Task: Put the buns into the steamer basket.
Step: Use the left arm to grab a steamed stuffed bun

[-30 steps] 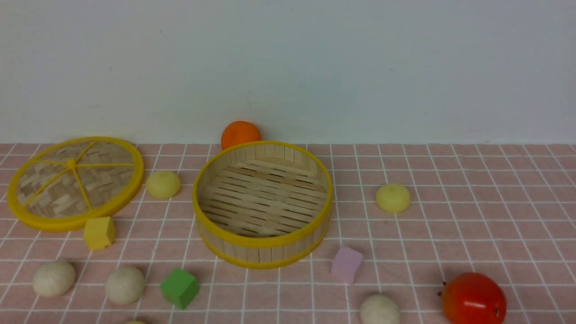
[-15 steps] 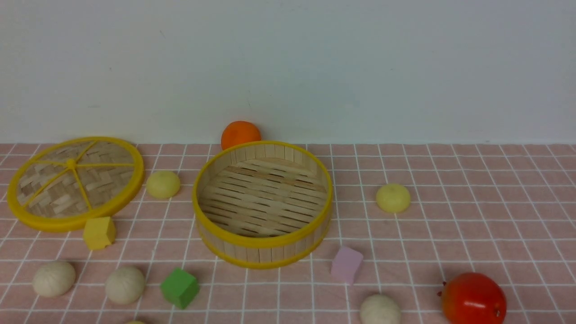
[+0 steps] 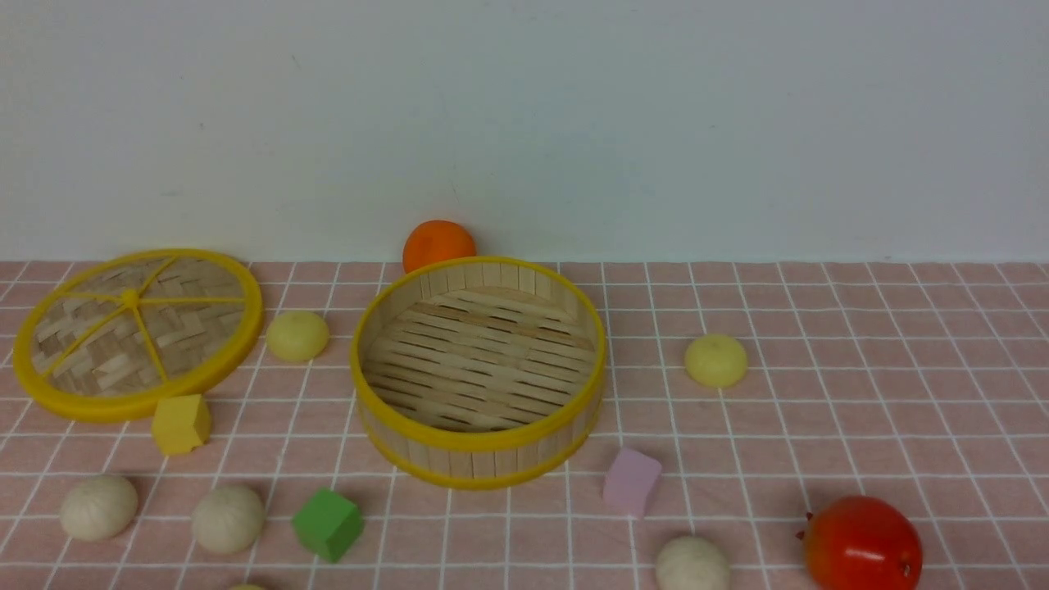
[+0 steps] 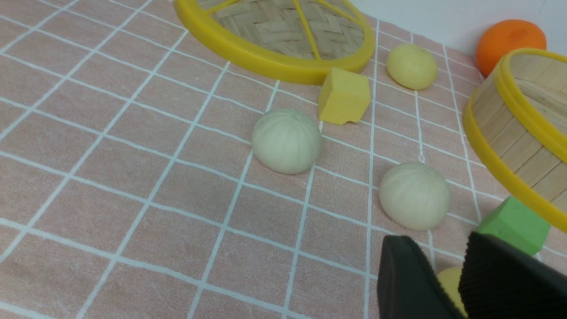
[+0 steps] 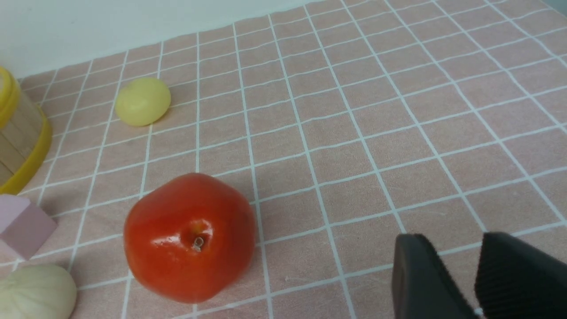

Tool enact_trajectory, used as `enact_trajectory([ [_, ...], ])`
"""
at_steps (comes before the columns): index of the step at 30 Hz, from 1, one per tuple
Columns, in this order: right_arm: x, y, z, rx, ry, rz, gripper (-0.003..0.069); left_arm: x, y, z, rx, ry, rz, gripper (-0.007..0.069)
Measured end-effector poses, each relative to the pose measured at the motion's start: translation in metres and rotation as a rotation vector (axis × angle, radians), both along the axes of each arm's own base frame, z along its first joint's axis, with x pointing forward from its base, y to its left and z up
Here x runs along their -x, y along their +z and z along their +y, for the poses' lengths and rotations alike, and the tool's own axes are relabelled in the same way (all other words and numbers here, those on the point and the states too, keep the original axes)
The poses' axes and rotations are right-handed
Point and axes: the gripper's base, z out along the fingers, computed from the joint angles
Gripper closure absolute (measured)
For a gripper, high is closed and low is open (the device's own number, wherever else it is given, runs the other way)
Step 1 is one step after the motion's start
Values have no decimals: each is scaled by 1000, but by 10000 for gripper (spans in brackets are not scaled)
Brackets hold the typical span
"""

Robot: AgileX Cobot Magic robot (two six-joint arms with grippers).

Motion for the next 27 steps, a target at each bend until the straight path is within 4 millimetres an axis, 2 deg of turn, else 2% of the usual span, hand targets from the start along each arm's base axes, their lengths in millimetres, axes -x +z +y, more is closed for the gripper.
enact_trajectory([
  [12,0,0,0,0,0,0,419,-1,3,0,-45,-6,-49,384],
  [18,0,0,0,0,0,0,419,-4,13,-2,68,-4,-176,384],
  [20,0,0,0,0,0,0,419,-4,22,-2,209,3,-274,384],
  [22,0,0,0,0,0,0,419,-4,29,-2,272,3,-351,384],
  [27,0,0,0,0,0,-1,419,-2,42,-2,325,-8,-497,384],
])
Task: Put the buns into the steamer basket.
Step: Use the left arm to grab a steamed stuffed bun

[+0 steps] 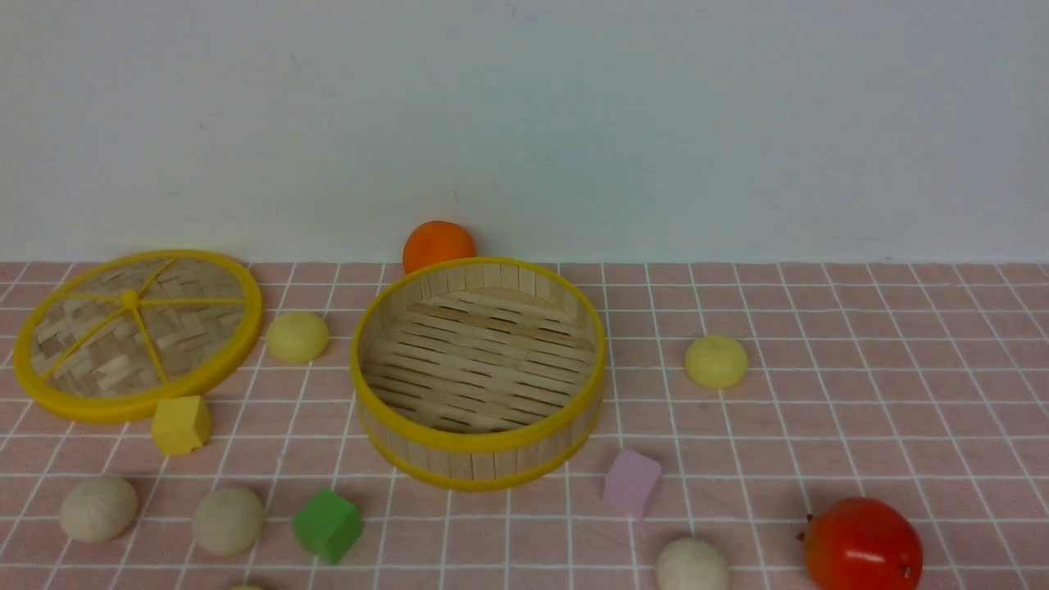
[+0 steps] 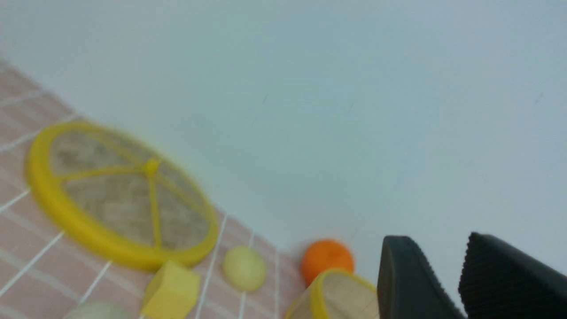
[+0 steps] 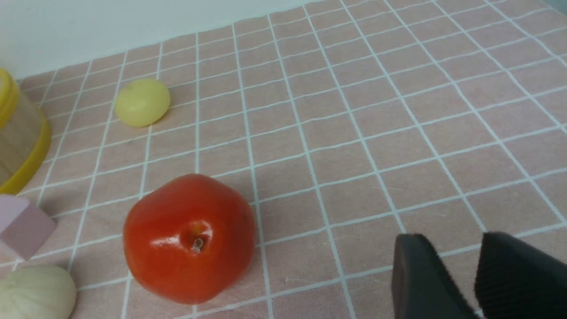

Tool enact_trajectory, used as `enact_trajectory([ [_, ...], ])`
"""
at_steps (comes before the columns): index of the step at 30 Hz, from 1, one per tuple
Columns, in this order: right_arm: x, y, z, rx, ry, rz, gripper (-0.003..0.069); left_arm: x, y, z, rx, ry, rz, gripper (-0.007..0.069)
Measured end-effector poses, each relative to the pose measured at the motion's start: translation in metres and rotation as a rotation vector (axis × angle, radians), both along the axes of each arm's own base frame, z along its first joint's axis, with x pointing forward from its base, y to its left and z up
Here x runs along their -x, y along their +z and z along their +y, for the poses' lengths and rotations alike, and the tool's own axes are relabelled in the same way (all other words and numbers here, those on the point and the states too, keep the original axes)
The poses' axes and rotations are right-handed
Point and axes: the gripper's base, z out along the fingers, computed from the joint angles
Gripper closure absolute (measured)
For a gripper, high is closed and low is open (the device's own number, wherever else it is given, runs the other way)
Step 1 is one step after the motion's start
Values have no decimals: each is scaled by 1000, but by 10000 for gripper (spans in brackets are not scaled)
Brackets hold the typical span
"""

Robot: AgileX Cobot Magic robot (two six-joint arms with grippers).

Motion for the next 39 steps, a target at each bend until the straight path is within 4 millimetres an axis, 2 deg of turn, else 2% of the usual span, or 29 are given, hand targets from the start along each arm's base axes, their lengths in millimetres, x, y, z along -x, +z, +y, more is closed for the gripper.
enact_trajectory([
  [3,0,0,0,0,0,0,419,4,19,0,5,-4,-27,384],
  [4,0,0,0,0,0,0,419,6,32,0,5,-5,-42,384],
  [5,0,0,0,0,0,0,419,7,34,0,5,-5,-45,384],
  [6,0,0,0,0,0,0,419,11,59,-1,4,-8,-61,384],
  [7,0,0,0,0,0,0,419,10,62,-1,4,-8,-56,384],
  [9,0,0,0,0,0,0,419,13,104,-1,3,-15,-24,384],
  [12,0,0,0,0,0,0,419,7,135,-3,0,-27,154,384],
  [14,0,0,0,0,0,0,419,-2,142,-3,-4,-34,310,384],
  [16,0,0,0,0,0,0,419,-12,141,-3,-30,-34,469,384],
  [17,0,0,0,0,0,0,419,-22,134,-2,-78,-25,597,384],
  [19,0,0,0,0,0,0,419,-35,123,1,-131,-9,705,384],
  [21,0,0,0,0,0,0,419,-50,115,2,-159,-3,732,384],
  [23,0,0,0,0,0,0,419,-55,112,1,-167,-14,734,384],
  [27,0,0,0,0,0,0,419,-70,97,-13,-252,-151,837,384],
  [29,0,0,0,0,-1,0,419,-84,82,-22,-285,-236,963,384],
  [33,0,0,0,0,-1,-1,419,-99,65,-30,-296,-316,1113,384],
  [34,0,0,0,0,-1,-1,419,-109,56,-34,-302,-355,1196,384],
  [39,0,0,0,0,-1,-1,419,-134,42,-42,-363,-461,1316,384],
])
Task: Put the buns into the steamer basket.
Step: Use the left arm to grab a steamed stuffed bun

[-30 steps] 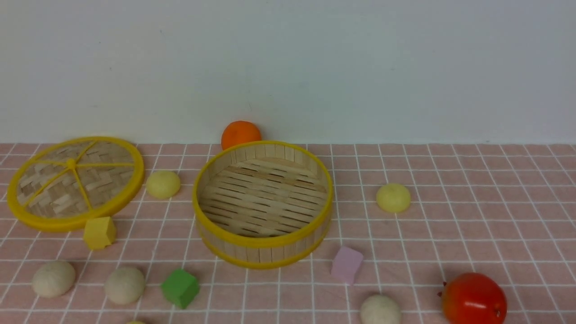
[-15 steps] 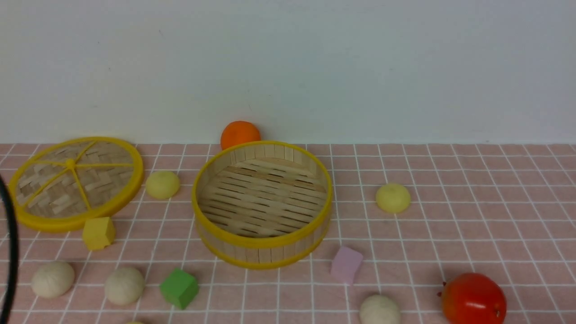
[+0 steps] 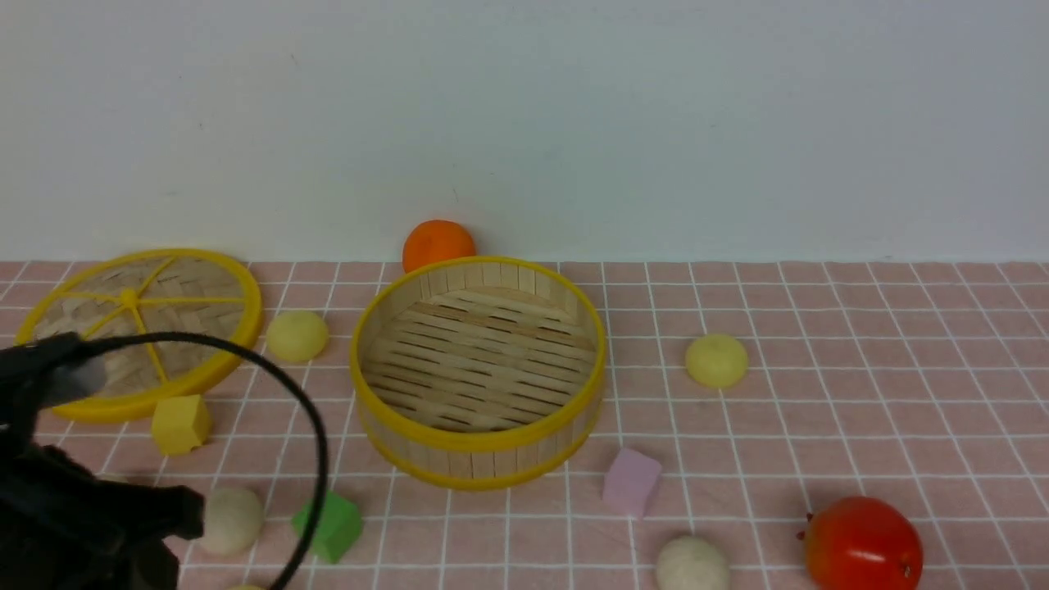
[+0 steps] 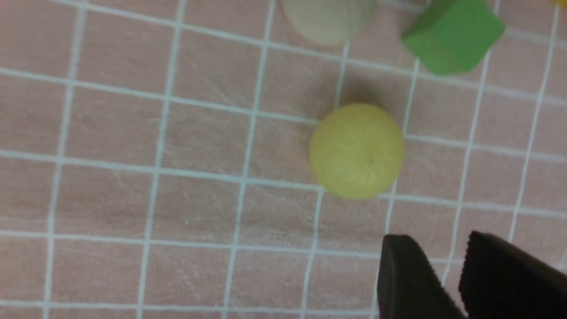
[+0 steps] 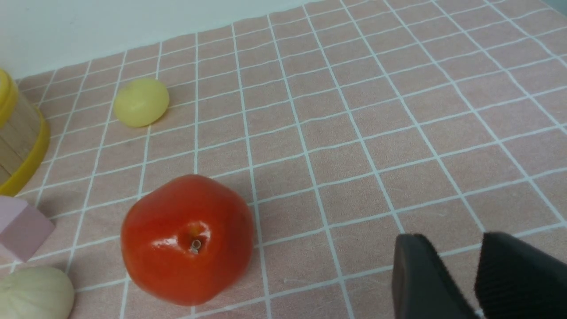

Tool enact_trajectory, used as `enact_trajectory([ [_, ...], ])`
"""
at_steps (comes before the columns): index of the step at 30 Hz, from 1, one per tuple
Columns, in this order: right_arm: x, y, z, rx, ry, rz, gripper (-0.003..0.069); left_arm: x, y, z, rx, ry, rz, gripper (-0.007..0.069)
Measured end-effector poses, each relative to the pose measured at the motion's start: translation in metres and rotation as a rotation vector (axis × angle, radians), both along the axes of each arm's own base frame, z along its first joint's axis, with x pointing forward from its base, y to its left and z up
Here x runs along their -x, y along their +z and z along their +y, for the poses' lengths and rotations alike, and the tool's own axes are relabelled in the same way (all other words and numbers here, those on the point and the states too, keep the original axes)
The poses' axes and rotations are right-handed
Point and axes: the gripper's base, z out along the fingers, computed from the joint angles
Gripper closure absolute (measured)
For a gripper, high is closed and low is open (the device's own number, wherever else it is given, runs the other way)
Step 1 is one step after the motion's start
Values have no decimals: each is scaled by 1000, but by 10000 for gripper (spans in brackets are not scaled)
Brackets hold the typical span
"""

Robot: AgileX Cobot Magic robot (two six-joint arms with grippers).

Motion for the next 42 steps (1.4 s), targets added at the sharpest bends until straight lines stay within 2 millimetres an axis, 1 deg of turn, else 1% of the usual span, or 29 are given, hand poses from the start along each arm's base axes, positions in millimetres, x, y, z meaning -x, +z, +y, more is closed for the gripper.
enact_trajectory([
  [1,0,0,0,0,0,0,419,-7,-3,-3,3,-26,27,384],
  [3,0,0,0,0,0,0,419,-12,-4,-7,-1,-55,44,384],
  [4,0,0,0,0,0,0,419,-16,-8,-12,-11,-83,64,384],
  [8,0,0,0,0,0,0,419,-19,-19,-33,-76,-155,102,384],
  [10,0,0,0,0,0,0,419,-19,-22,-37,-105,-164,110,384],
  [11,0,0,0,0,0,0,419,-21,-26,-39,-134,-141,119,384],
  [15,0,0,0,0,0,0,419,-29,-36,-38,-213,-93,127,384],
  [17,0,0,0,0,0,0,419,-32,-39,-38,-216,-87,132,384],
  [24,0,0,0,0,0,0,419,-41,-59,-46,-181,-73,196,384],
  [27,0,0,0,0,0,0,419,-44,-63,-46,-191,-77,191,383],
  [32,0,0,0,0,0,0,419,-45,-64,-46,-200,-74,182,366],
  [37,0,0,0,0,0,-1,419,-45,-64,-46,-200,-74,184,321],
  [40,0,0,0,0,0,0,419,-46,-65,-46,-200,-74,183,277],
  [42,0,0,0,0,0,0,419,-46,-65,-46,-200,-74,180,267],
])
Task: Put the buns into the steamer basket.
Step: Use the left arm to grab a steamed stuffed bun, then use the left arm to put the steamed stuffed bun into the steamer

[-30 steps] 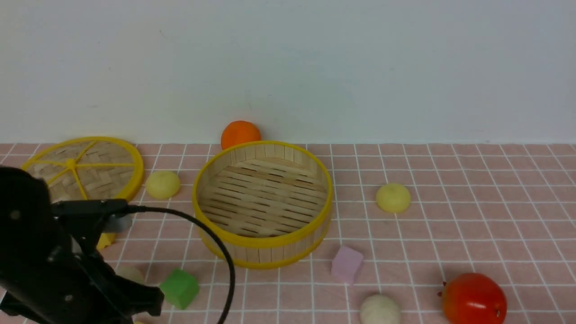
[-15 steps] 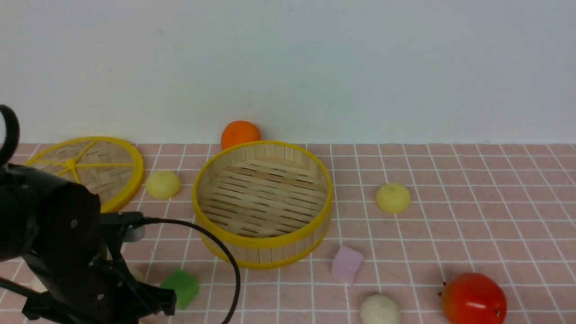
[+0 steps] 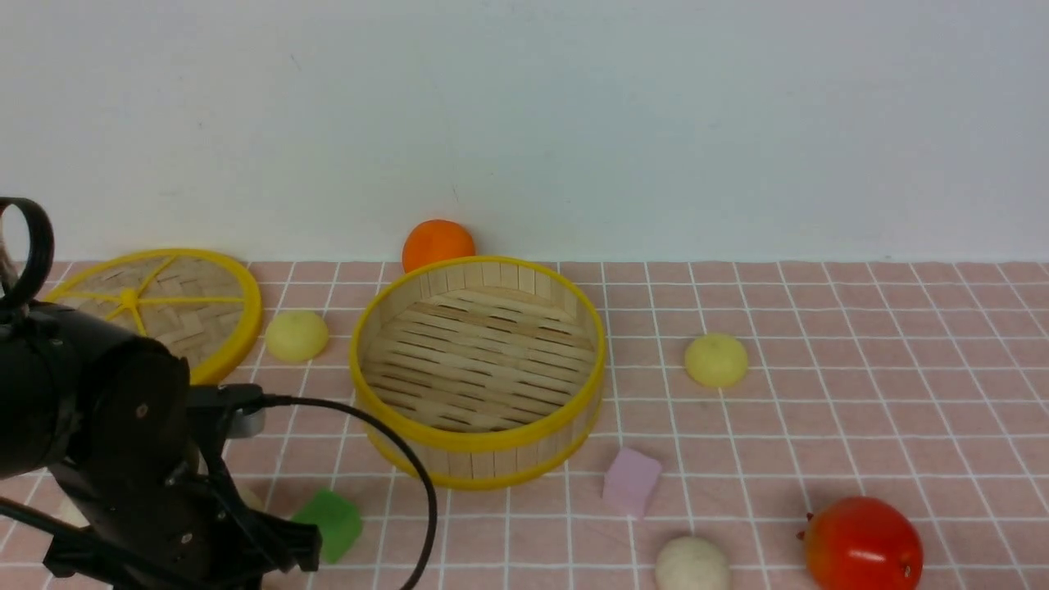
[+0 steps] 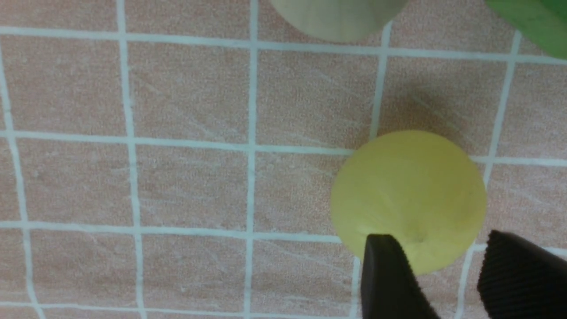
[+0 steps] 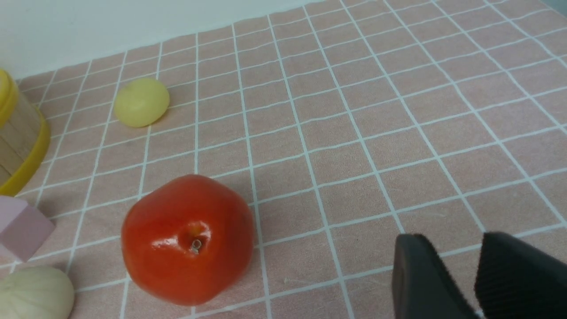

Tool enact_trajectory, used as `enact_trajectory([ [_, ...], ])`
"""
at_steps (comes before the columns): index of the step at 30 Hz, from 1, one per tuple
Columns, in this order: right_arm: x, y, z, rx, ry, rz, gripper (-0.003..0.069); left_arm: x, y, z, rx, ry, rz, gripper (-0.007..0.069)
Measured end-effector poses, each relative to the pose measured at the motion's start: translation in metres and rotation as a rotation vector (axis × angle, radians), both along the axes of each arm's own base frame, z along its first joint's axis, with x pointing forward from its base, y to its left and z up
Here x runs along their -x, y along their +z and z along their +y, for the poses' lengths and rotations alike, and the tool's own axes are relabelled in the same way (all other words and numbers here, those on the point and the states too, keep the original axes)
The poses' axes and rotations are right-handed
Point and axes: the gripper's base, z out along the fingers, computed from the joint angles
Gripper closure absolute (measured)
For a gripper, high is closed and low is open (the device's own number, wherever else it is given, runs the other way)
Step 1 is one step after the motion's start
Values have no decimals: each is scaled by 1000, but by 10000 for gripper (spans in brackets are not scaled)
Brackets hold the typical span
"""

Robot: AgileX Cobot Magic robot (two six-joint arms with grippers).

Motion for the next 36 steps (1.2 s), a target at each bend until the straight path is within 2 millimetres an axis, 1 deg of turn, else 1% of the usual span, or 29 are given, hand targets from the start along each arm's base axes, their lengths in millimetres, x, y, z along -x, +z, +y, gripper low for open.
enact_trajectory([
  [8,0,0,0,0,0,0,419,-3,-3,0,-6,-7,-12,257],
  [13,0,0,0,0,0,0,419,-6,-15,-1,-12,5,30,257],
  [15,0,0,0,0,0,0,419,-7,-16,-1,-11,6,35,258],
  [19,0,0,0,0,0,0,419,-9,-20,-2,-10,6,32,281],
  [22,0,0,0,0,0,0,419,-10,-19,-2,-5,5,21,358],
  [23,0,0,0,0,0,0,419,-10,-19,-2,-5,5,21,365],
  [27,0,0,0,0,0,0,419,-11,-18,-3,-5,5,21,579],
  [28,0,0,0,0,0,0,419,-11,-17,-3,-9,6,29,610],
  [31,0,0,0,0,0,-1,419,-15,-7,-4,-22,-4,51,612],
  [34,0,0,0,0,0,-1,419,-24,25,-8,-5,-20,17,612],
  [35,0,0,0,0,0,-1,419,-25,28,-8,-1,-20,10,612],
  [36,0,0,0,0,0,-1,419,-33,56,-14,51,-26,-47,612],
])
